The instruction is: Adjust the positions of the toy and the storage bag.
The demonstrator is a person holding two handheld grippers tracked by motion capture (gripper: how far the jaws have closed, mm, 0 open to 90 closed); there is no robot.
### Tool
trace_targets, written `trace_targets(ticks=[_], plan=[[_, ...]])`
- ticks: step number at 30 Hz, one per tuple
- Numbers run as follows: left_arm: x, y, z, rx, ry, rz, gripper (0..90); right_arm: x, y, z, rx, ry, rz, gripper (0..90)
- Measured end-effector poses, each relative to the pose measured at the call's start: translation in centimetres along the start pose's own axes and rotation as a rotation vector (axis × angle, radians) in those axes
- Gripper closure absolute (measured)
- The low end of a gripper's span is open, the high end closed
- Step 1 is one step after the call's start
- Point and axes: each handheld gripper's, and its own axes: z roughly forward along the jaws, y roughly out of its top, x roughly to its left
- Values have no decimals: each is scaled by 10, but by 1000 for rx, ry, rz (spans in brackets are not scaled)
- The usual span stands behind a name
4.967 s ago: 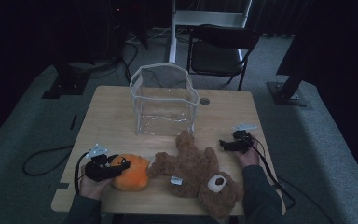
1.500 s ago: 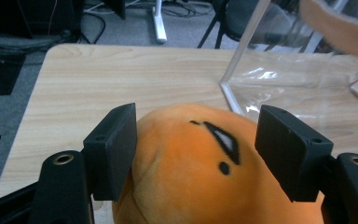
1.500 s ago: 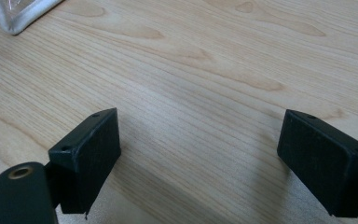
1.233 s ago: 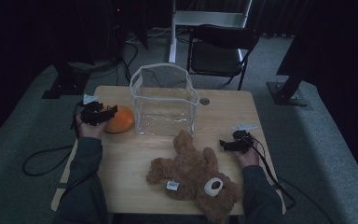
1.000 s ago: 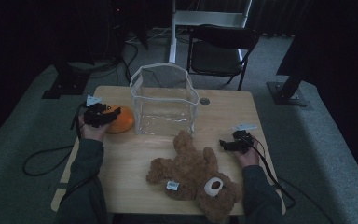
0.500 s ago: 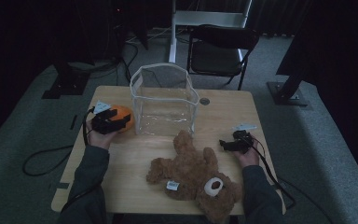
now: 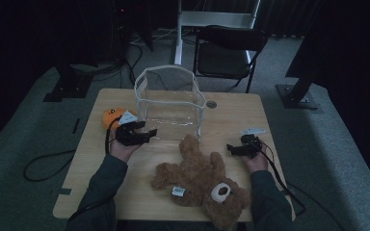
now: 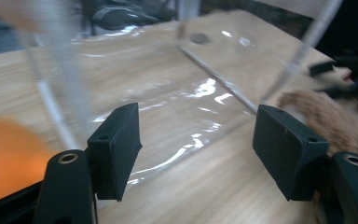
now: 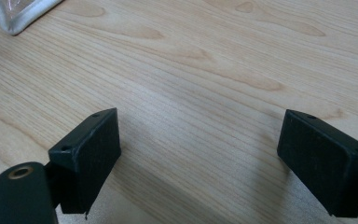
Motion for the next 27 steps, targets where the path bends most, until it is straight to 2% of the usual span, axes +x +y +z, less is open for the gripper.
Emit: trace_targets(ticks=[3, 9, 10, 11, 17, 24, 27], plan=[[-11, 2, 10, 16, -38, 26, 324, 0, 0, 0, 0, -1, 0, 123], [-22, 6, 27, 33, -99, 30, 323, 0, 0, 0, 0, -1, 0, 123], [-22, 6, 27, 33, -99, 30, 323, 0, 0, 0, 0, -1, 0, 123], [-29, 9, 33, 43, -123, 37, 323, 0, 0, 0, 0, 0, 0, 123], [-45, 15, 48, 57, -188, 62, 320, 0, 0, 0, 0, 0, 0, 123], [-61, 16, 68, 104, -244, 76, 322, 0, 0, 0, 0, 0, 0, 123], [-66, 14, 77, 150, -277, 96, 322, 0, 0, 0, 0, -1, -1, 123]])
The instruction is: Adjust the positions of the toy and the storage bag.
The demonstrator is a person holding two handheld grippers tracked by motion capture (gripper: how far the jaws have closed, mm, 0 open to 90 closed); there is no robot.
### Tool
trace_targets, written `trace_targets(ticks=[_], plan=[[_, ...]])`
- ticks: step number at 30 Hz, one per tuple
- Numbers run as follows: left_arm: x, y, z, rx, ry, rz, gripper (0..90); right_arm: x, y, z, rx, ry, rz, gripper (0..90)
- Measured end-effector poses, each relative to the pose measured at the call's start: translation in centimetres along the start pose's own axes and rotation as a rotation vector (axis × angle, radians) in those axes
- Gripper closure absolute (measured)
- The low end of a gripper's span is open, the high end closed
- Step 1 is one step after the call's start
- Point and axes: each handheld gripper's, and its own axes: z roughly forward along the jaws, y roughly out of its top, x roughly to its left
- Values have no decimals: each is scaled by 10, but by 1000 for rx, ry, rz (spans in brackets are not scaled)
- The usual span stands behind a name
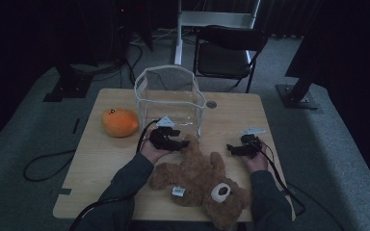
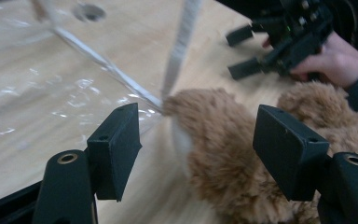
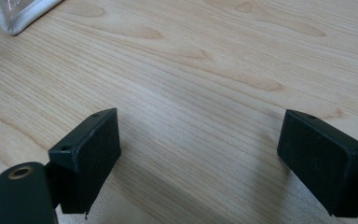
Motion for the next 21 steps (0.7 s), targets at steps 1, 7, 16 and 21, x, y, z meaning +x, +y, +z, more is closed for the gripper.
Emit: trace_targets(ticks=[1, 7, 16, 21], plan=[[-2, -1, 3, 16, -12, 6, 328, 0, 0, 0, 0, 0, 0, 123], [-6, -4, 9, 75, -40, 40, 563, 0, 0, 0, 0, 0, 1, 123], [-10, -8, -1, 72, -25, 94, 897, 0, 0, 0, 0, 0, 1, 123], [-10, -14, -11, 49, -20, 104, 900, 0, 0, 0, 0, 0, 2, 123]])
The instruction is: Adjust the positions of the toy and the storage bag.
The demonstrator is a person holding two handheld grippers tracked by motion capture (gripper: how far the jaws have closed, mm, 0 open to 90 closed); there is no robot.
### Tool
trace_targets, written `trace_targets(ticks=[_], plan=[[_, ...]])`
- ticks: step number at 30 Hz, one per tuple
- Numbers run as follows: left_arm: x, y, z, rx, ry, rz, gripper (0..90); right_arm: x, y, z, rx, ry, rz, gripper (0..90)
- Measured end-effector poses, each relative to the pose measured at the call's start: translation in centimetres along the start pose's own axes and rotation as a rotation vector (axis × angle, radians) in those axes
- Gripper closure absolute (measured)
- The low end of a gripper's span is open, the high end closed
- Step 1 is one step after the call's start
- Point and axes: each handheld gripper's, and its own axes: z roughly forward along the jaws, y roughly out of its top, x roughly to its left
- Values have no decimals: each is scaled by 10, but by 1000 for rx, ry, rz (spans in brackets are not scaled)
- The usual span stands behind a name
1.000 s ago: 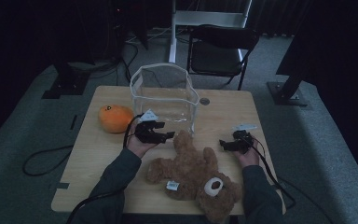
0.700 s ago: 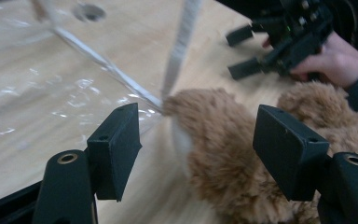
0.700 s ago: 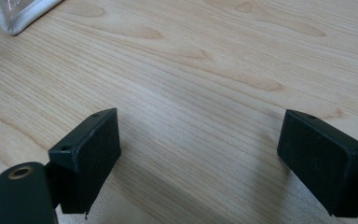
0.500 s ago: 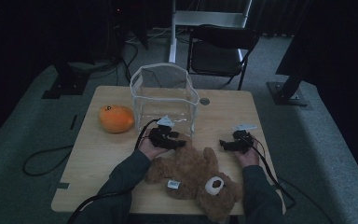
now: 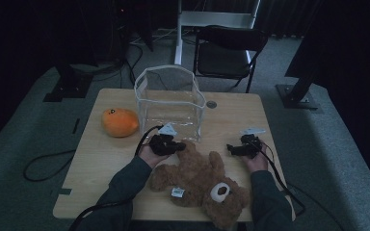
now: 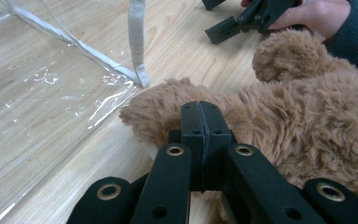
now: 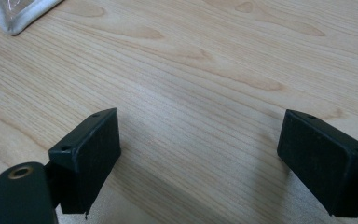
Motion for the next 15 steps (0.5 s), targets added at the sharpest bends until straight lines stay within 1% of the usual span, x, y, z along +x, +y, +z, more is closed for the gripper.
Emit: trace_targets(ticks=[2, 3, 7, 11, 15], plan=[[0, -4, -5, -10, 9, -6, 900, 0, 0, 0, 0, 0, 0, 123], [0, -5, -8, -10, 15, -2, 900, 0, 0, 0, 0, 0, 0, 123], [2, -15, -21, -22, 24, -19, 900, 0, 0, 0, 0, 0, 0, 123], [5, -28, -37, -45, 31, -50, 900, 0, 0, 0, 0, 0, 0, 123], [7, -39, -50, -57, 54, -72, 900, 0, 0, 0, 0, 0, 0, 123]])
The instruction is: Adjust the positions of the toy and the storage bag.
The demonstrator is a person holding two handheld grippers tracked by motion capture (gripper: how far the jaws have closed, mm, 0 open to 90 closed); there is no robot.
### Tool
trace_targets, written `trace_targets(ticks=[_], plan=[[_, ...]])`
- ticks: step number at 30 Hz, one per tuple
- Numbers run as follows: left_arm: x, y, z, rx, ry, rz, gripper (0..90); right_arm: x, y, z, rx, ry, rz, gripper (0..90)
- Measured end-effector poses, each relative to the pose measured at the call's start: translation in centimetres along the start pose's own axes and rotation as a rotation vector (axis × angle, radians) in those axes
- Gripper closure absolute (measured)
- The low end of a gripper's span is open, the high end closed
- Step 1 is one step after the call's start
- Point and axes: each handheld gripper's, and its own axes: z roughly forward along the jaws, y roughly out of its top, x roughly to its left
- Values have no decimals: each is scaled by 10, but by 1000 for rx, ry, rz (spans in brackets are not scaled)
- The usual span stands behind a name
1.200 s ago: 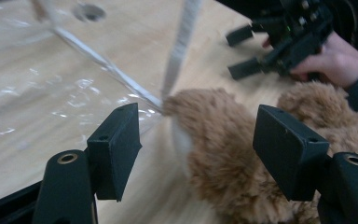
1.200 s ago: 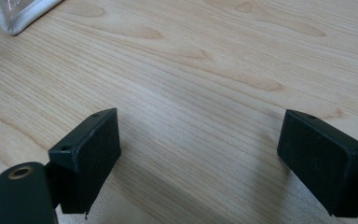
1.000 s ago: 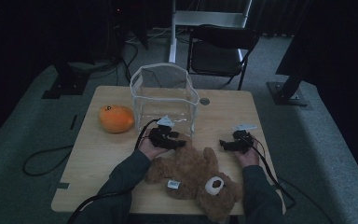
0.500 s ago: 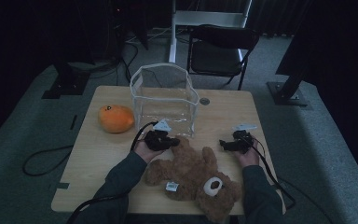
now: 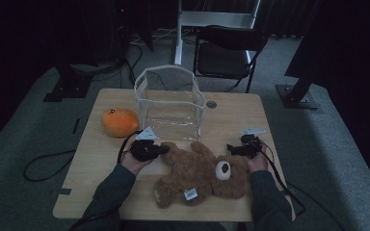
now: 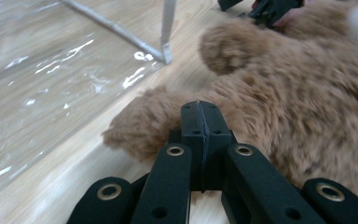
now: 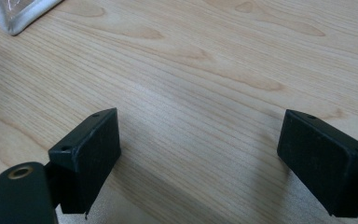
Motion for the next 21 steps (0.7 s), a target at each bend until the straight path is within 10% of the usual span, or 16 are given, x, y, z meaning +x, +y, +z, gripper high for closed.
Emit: trace_targets(ticks=[14, 21], plan=[[19, -20, -24, -13, 75, -68, 900, 1, -1, -2, -4, 1, 0, 147], [26, -24, -26, -2, 92, -86, 900, 11, 4, -10, -30, 61, -28, 321]])
